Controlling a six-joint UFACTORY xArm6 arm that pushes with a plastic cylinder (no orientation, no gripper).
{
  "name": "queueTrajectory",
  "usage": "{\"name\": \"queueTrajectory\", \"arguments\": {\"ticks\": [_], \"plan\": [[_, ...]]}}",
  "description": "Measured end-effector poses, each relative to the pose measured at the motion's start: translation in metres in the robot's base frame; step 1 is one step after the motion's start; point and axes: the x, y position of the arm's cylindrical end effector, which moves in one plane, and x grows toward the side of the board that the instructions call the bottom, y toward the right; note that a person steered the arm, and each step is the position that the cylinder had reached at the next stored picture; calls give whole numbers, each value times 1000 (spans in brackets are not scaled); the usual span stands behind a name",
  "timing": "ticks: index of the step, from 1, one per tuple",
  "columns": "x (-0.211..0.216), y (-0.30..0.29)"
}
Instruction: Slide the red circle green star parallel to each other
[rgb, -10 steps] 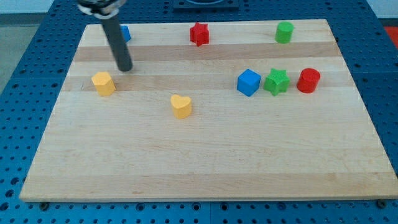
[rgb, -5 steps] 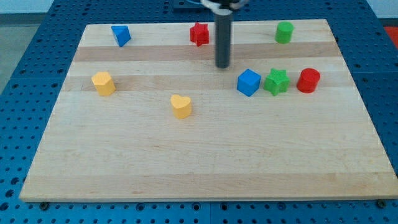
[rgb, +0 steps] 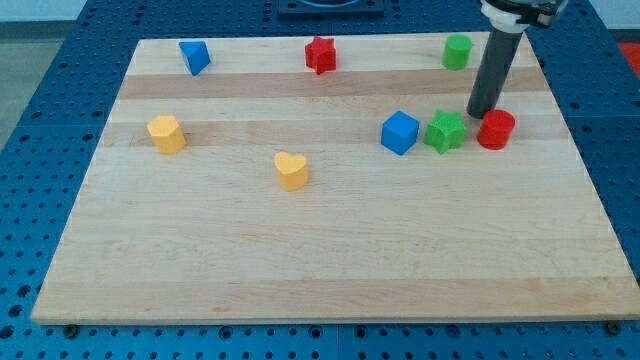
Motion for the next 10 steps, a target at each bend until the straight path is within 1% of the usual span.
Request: {"name": "queueTrajectory", "arguments": {"ticks": [1, 2, 3, 4, 5, 6, 7, 8, 9, 10], "plan": [[7, -2], [26, -11], [41, -26], [43, -48], [56, -61], [81, -60], [105, -42], [107, -4], [95, 17], [83, 17]]}}
